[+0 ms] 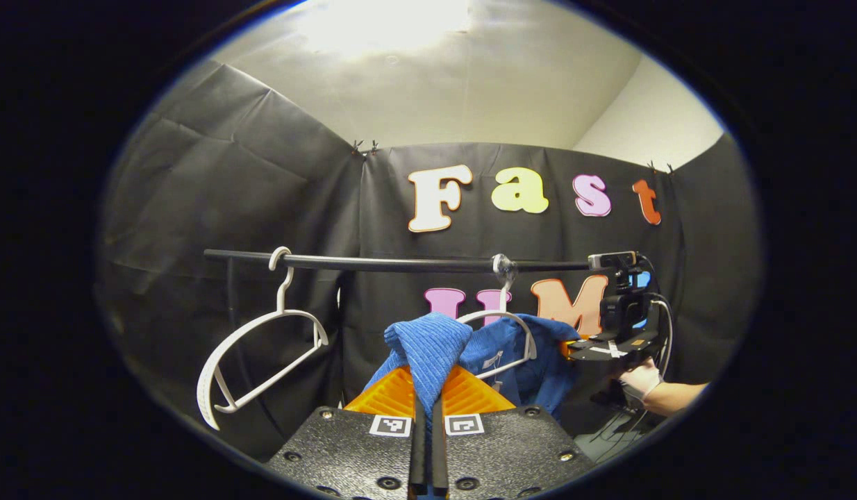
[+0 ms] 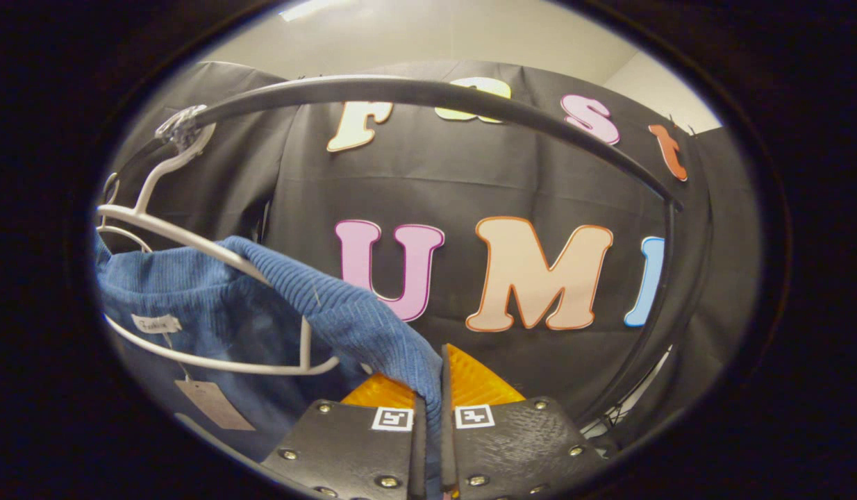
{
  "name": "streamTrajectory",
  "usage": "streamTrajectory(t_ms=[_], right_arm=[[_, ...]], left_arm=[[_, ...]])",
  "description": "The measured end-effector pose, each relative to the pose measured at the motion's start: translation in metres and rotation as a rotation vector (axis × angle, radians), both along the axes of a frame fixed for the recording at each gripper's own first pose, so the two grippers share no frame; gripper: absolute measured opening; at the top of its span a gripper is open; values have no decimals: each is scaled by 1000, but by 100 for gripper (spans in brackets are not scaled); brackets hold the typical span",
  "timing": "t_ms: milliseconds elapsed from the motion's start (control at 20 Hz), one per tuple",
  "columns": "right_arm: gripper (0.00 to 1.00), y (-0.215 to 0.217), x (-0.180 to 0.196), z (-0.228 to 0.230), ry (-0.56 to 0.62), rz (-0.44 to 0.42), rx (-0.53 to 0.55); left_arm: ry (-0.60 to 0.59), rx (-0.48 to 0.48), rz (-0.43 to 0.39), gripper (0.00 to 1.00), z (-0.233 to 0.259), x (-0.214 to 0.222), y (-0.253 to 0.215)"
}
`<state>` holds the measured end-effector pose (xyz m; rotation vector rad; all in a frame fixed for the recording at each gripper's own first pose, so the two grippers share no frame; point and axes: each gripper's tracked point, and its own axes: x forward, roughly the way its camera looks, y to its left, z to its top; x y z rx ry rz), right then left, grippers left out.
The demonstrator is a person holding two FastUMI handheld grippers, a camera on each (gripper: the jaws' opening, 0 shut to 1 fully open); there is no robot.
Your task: Grasp the clothes on the hanger with both hands and then place them into the laundry hamper below.
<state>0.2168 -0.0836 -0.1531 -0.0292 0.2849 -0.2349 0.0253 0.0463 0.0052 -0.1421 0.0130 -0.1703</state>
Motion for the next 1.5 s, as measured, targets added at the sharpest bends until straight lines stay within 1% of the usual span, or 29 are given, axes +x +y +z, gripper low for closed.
streamTrajectory(t_ms=[50, 100, 150, 450, 650, 800, 850, 900, 950, 1250, 1400, 1500], right_arm=[[8, -2, 2, 5, -9, -2, -3], [8, -4, 3, 10, -18, -3, -4], [8, -6, 6, 14, -26, -4, -3], [8, -2, 12, 33, -69, 13, -18], [8, 5, 21, 44, -97, 32, -18], [8, 11, 26, 53, -119, 47, -17], [3, 11, 27, 56, -126, 50, -20], [3, 12, 28, 58, -131, 53, -23], [8, 12, 29, 59, -135, 53, -26], [8, 6, 35, 54, -125, 42, -52], [8, 0, 39, 42, -104, 29, -78], [8, -7, 44, 31, -85, 13, -85]], left_arm=[[-4, -27, -5, 5, 5, 0, 2], [-9, -49, -7, 2, 10, -2, 4], [-13, -58, -5, 4, 13, -3, 8], [-37, -36, 15, 4, 26, 0, 24], [-60, -17, 52, 4, 35, 3, 44], [-62, 28, 100, 4, 35, 6, 65], [-61, 46, 116, 4, 33, 8, 70], [-56, 62, 131, 4, 32, 9, 76], [-48, 72, 142, 4, 28, 10, 79], [7, 133, 195, 4, -11, 25, 86], [31, 132, 179, 4, -27, 32, 79], [29, 102, 164, 4, -39, 43, 74]])
